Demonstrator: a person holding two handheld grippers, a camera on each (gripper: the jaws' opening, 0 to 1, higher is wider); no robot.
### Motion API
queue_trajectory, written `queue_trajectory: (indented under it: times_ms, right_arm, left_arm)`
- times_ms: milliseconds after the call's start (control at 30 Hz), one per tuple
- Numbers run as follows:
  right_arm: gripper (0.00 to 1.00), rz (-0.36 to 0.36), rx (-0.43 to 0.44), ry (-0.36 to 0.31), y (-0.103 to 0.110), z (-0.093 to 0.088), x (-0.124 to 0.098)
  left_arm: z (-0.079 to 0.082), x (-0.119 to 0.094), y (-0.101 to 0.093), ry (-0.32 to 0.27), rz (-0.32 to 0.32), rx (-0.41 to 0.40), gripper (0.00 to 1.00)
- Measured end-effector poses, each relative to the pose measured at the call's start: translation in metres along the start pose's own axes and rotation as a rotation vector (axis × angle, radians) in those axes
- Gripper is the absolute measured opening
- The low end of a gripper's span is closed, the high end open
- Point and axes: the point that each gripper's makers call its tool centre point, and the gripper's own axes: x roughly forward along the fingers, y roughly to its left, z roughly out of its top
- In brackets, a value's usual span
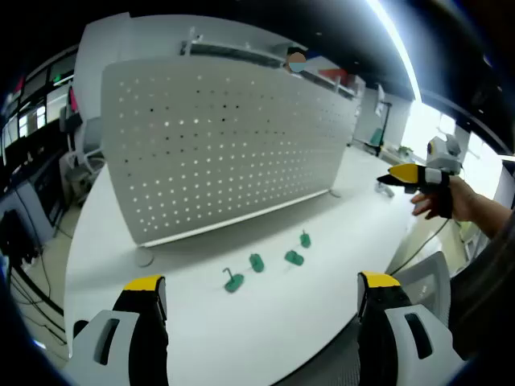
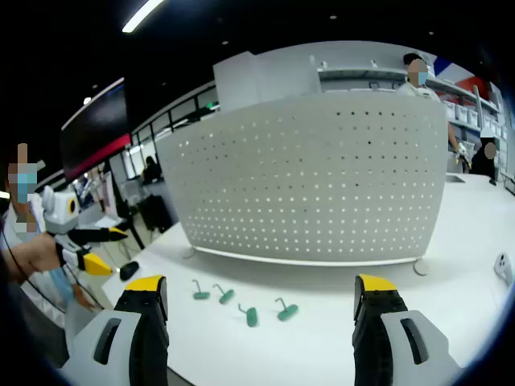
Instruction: Insert the hook assembly into the mounting plate slot until the hook locks in place.
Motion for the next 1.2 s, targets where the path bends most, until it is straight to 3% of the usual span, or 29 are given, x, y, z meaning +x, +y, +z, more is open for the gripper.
queue_trajectory:
  times_ms: [233,333,367,800,900,1200]
  right_arm:
    - [0.95,-0.007,-0.114,0.074,0.003,-0.014,0.003]
    - [0.94,0.000,-0.152,0.096,0.004,-0.019,0.003]
    - [0.94,-0.004,-0.161,0.098,0.004,-0.019,0.003]
    - [0.90,0.006,-0.165,0.099,-0.001,-0.019,-0.001]
    - [0.85,0.039,-0.109,0.108,0.001,-0.019,-0.003]
    - [0.84,0.018,-0.164,0.124,-0.006,-0.022,-0.004]
  left_arm:
    - [-0.006,0.001,-0.005,0.012,-0.009,-0.007,1.00]
    - [-0.015,0.001,-0.007,0.058,-0.014,-0.047,1.00]
    - [-0.013,0.002,-0.007,0.048,-0.017,-0.035,1.00]
    - [-0.013,-0.003,-0.004,0.051,-0.004,-0.010,1.00]
    - [-0.013,-0.003,-0.003,0.048,0.000,-0.012,1.00]
    - [-0.014,-0.006,-0.002,0.052,0.007,-0.020,1.00]
